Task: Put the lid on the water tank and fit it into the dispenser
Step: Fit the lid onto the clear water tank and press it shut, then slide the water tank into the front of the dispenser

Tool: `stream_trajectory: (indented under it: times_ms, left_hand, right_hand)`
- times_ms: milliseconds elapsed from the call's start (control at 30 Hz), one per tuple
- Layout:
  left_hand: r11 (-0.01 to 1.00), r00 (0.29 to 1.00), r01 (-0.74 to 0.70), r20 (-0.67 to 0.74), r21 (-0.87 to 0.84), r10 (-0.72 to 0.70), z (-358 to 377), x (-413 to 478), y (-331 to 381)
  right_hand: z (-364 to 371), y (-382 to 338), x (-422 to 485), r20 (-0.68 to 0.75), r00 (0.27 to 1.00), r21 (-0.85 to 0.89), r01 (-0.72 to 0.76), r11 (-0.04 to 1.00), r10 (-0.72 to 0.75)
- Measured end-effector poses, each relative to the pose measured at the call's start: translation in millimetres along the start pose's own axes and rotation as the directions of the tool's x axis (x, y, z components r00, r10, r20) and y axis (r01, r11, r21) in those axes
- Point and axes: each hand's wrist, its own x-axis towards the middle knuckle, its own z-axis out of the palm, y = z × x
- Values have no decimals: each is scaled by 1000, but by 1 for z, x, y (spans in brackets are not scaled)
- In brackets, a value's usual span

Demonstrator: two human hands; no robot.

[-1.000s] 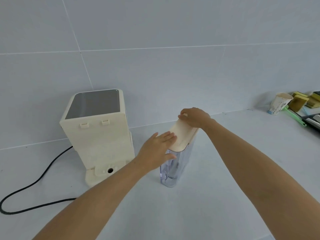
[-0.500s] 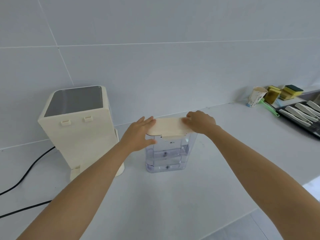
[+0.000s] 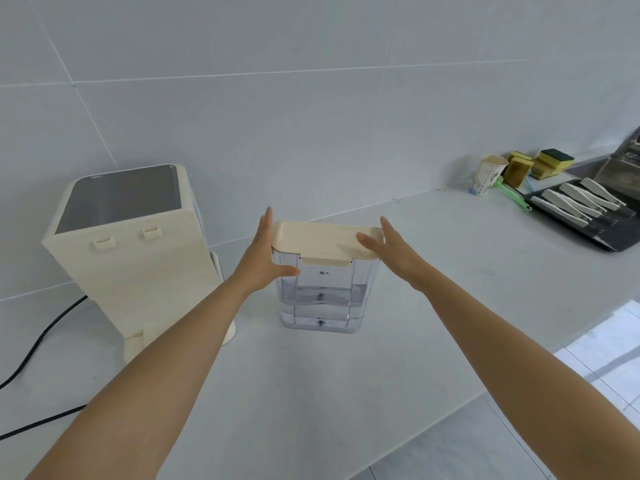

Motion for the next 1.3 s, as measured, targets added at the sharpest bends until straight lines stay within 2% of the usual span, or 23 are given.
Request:
stream_trajectory:
  times_ms: [67, 167, 267, 500, 633, 767, 1000, 1300]
  left_hand:
    - [990, 997, 80, -2, -116, -81, 3, 1, -4]
    - [960, 985, 164, 84, -226, -149, 5, 3, -10]
    - [971, 982, 152, 135, -185, -129, 5, 5, -15]
    - [971, 974, 199, 134, -130, -182, 10, 16, -22]
    - [970, 976, 197, 121, -144, -181, 8, 15, -23]
    - [978, 986, 159, 72, -135, -150, -1, 11, -22]
    - [982, 990, 143, 26, -125, -141, -8, -12, -22]
    - [966, 968, 125, -188, -225, -169, -73, -65, -10]
  right_hand:
    - [0, 12, -4, 31, 1000, 151, -12, 988, 7]
    - [8, 35, -3, 99, 995, 140, -44, 989, 30]
    - [20, 51, 1, 81, 996, 76, -38, 996, 32]
    - [42, 58, 8, -66, 998, 136, 1, 991, 8]
    - [43, 58, 10, -94, 995, 127, -12, 992, 24]
    - [44, 50, 14, -56, 998, 110, 18, 994, -12]
    - [49, 46, 13, -20, 1000, 92, -7, 996, 9]
    - [68, -22, 21, 153, 981, 46, 110, 993, -116]
